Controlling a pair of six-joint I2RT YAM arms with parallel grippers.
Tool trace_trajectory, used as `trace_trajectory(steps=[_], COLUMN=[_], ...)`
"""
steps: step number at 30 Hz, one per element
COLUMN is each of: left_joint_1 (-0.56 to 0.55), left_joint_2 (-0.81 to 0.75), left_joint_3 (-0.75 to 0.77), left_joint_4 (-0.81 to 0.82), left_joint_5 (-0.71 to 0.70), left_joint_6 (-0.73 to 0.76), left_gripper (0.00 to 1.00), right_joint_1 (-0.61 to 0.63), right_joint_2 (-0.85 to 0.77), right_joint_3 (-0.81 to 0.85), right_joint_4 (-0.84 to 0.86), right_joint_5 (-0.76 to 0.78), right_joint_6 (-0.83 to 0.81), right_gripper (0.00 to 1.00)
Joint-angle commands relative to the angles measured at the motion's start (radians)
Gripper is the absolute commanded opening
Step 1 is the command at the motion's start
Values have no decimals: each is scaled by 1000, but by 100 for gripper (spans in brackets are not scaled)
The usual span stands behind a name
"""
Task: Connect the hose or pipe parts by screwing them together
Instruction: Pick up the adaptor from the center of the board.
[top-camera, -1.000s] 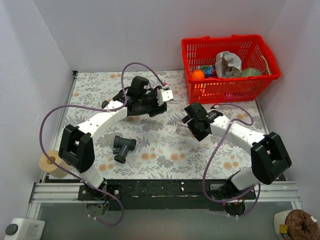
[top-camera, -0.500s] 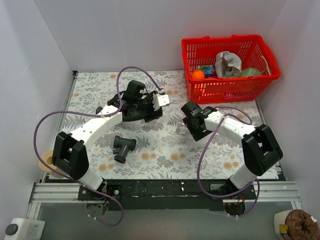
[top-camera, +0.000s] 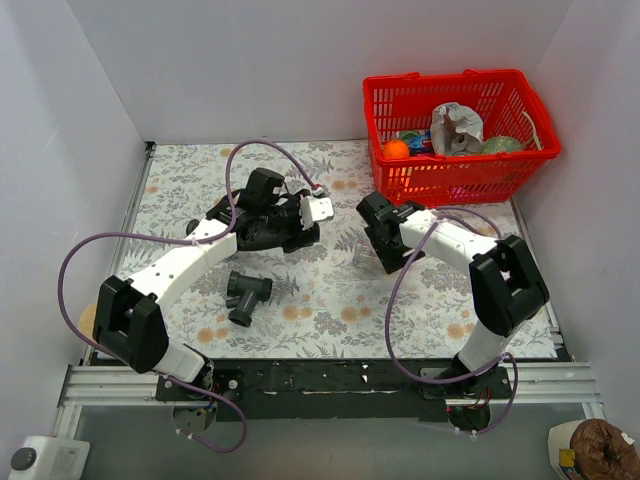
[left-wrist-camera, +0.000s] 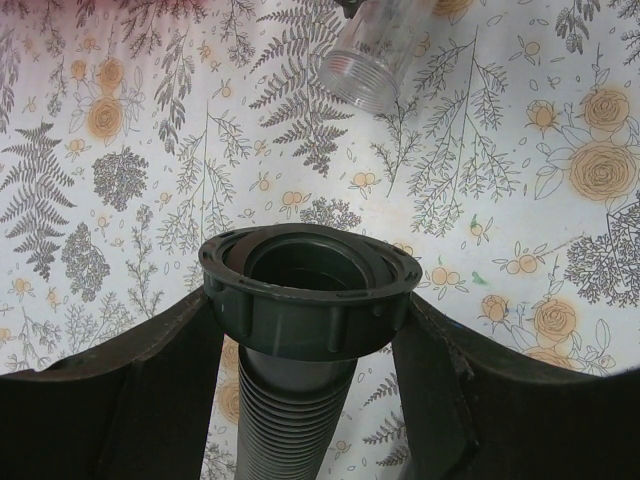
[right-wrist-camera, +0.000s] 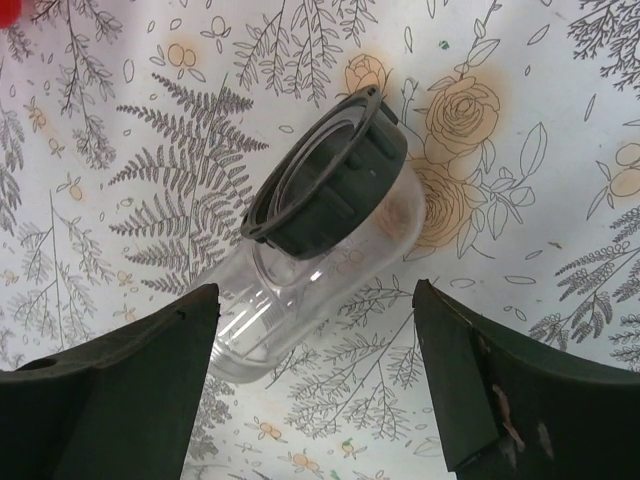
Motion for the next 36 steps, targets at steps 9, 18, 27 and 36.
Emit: trace_trajectory(steps=[9, 18, 27, 36], left_joint_1=[-1, -2, -2, -1], left_joint_2=[-49, -47, -96, -204], left_joint_3=[126, 360, 415, 314], left_joint_4=[8, 130, 213, 264], left_joint_5=[33, 47, 91, 119], left_joint_6=[-44, -81, -238, -387], left_gripper=[0, 0, 0, 0], right_joint_1=[-10, -8, -11, -13], right_joint_2=[121, 79, -9, 17], right_joint_3=[43, -28, -129, -153], right_joint_4=[-110, -124, -137, -99], right_joint_5=[-3, 55, 157, 43], right_joint_6=[14, -87, -300, -350], right_gripper=[87, 85, 92, 95])
